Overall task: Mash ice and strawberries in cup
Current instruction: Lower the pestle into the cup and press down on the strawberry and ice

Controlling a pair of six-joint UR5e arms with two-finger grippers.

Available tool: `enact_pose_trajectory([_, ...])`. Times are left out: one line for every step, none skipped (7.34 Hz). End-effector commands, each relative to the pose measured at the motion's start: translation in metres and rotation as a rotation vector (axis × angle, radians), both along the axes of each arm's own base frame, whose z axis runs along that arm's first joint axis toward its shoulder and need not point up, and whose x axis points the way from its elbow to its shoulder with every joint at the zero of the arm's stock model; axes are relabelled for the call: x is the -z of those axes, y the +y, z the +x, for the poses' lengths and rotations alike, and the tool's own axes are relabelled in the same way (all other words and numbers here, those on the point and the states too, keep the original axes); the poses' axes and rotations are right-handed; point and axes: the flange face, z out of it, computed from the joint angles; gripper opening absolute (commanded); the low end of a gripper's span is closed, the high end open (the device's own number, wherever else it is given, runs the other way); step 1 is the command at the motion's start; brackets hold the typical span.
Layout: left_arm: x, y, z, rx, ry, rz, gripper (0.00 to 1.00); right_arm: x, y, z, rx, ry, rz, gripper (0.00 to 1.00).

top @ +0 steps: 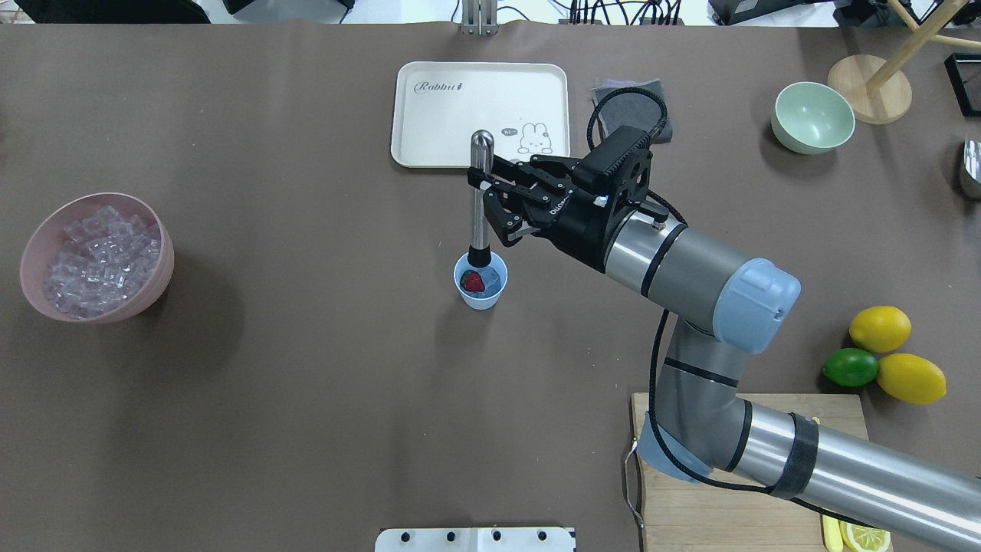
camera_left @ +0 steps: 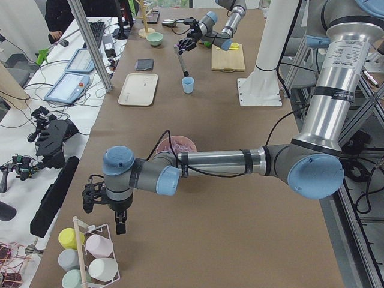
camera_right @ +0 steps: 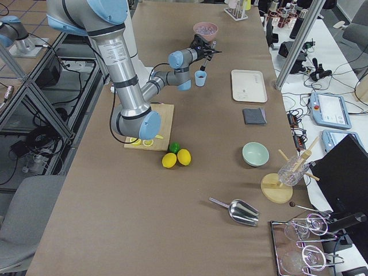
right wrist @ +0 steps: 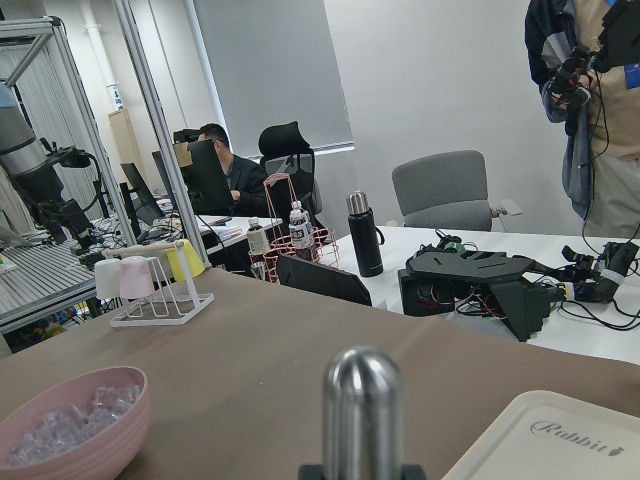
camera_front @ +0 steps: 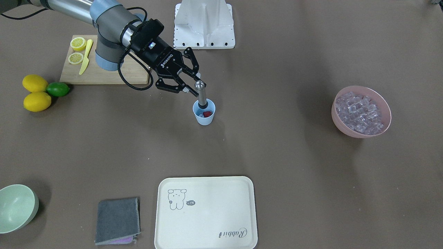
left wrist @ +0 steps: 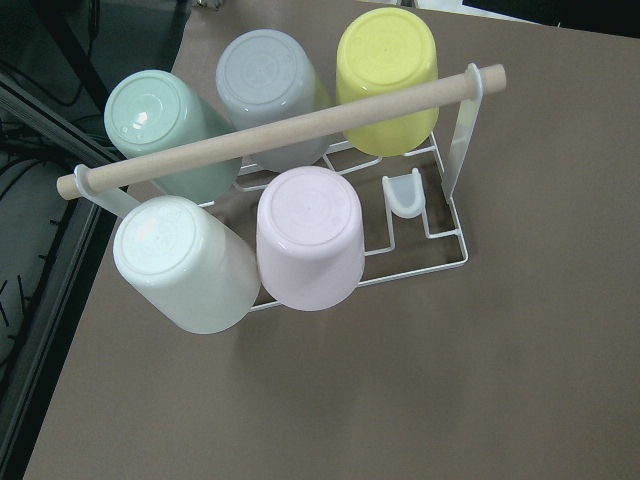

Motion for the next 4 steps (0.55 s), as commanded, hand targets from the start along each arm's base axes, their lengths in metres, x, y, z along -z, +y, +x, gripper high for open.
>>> enact_pose_trajectory([-0.001,0.001,0.000,0.001,0.000,-0.001,0.98,-0.010,0.003,-0.012,0.011,0.016,-0.006,0.00])
enact_pose_trajectory([-0.001,0.001,-0.001,0.002,0.000,-0.001,0.98,-0.012,0.008,-0.018,0.020,0.021,-0.009,0.00])
enact_pose_trajectory([-0.001,0.001,-0.001,0.000,0.000,0.000,0.98,-0.014,0.009,-0.021,0.005,0.021,-0.019,0.00])
enact_pose_trajectory([-0.002,0.002,-0.001,0.000,0.000,-0.001,0.98,-0.015,0.014,-0.025,0.005,0.021,-0.022,0.00])
